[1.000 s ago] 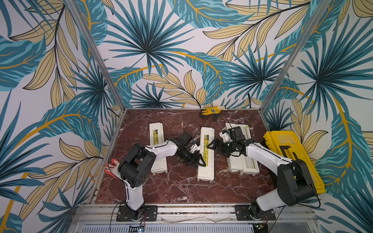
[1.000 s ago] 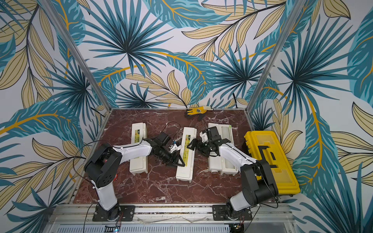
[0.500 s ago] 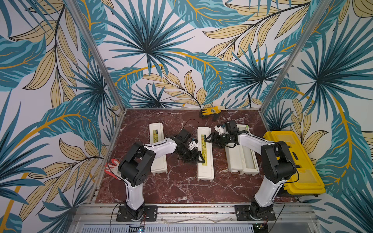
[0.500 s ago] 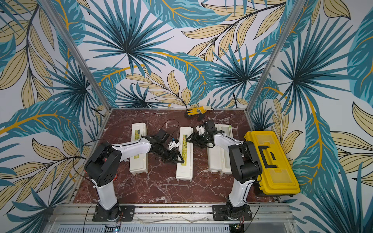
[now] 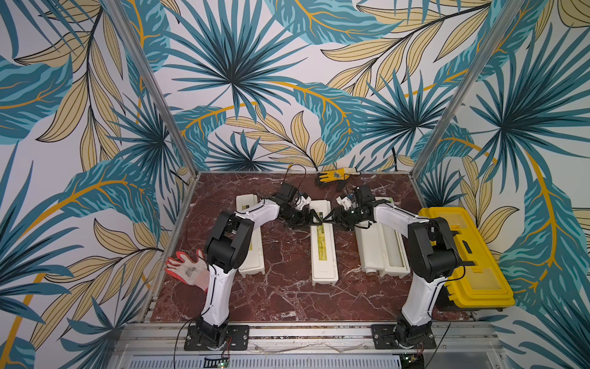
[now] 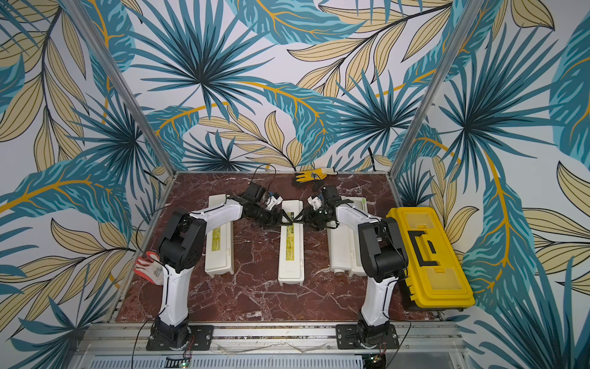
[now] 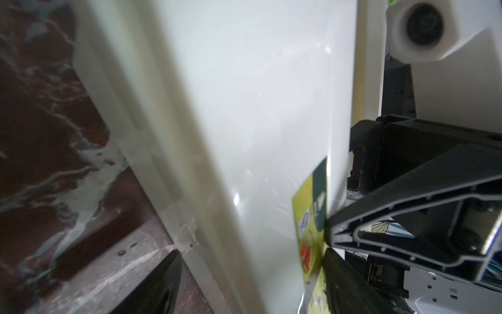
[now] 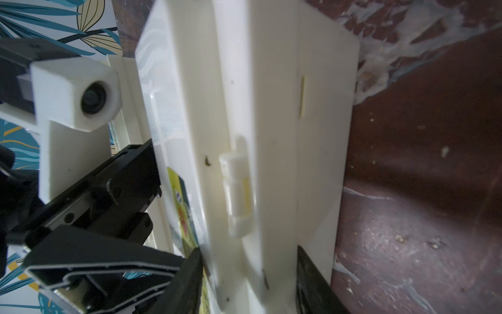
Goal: Put plastic wrap rolls into dispensers
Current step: Close the lid on the plastic wrap cutting box.
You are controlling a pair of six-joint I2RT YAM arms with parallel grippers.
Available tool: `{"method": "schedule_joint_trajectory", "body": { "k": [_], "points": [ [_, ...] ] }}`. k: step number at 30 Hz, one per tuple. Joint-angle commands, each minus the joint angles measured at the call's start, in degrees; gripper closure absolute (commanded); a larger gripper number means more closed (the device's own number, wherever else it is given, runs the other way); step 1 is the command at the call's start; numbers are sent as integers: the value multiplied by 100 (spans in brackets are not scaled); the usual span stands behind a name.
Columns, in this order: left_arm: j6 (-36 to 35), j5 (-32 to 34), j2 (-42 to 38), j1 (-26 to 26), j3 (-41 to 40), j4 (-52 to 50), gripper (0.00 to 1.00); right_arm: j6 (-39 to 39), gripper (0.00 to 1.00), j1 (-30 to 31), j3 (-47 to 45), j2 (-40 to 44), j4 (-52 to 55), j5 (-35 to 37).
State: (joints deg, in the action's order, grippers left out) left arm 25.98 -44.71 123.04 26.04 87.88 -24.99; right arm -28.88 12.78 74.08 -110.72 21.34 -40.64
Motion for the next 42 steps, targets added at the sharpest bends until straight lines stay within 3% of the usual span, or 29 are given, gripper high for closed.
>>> {"method": "schedule_joint_trajectory", "body": {
  "k": [1, 6, 8, 11, 15, 18, 23, 28, 37, 42],
  "points": [
    [133, 1145, 579, 32, -938, -365, 22, -113, 57, 119, -276, -694, 763, 915],
    [279, 1082, 405, 27, -1296, -120, 25, -62, 62, 120, -175, -823, 762, 799],
    [259, 1093, 371, 31, -1177, -125, 25, -69, 46, 120, -176, -782, 441, 644],
    [234, 1103, 379, 31, -1040, -177, 25, -101, 32, 120, -70, -633, 36, 657],
    [217, 1034, 437, 27, -1046, -179, 26, -307, 29, 59, 272, -756, -408, 653],
    [206, 1024, 444, 30, -1099, -181, 28, -473, 31, 49, 605, -1055, -479, 461],
    [199, 1065, 385, 51, -1140, -174, 28, -258, 47, 57, 1151, -1611, 693, 426],
    [198, 1160, 258, 34, -811, -259, 19, 301, 56, 172, 1520, -1859, 1750, 750],
    [300, 1038, 866, -451, 659, -368, 16, 326, 55, 173, 1403, -1528, 1373, 594],
    [383, 805, 1334, -463, 709, -383, 19, 411, 54, 181, 1381, -1505, 1424, 592]
  ]
}}
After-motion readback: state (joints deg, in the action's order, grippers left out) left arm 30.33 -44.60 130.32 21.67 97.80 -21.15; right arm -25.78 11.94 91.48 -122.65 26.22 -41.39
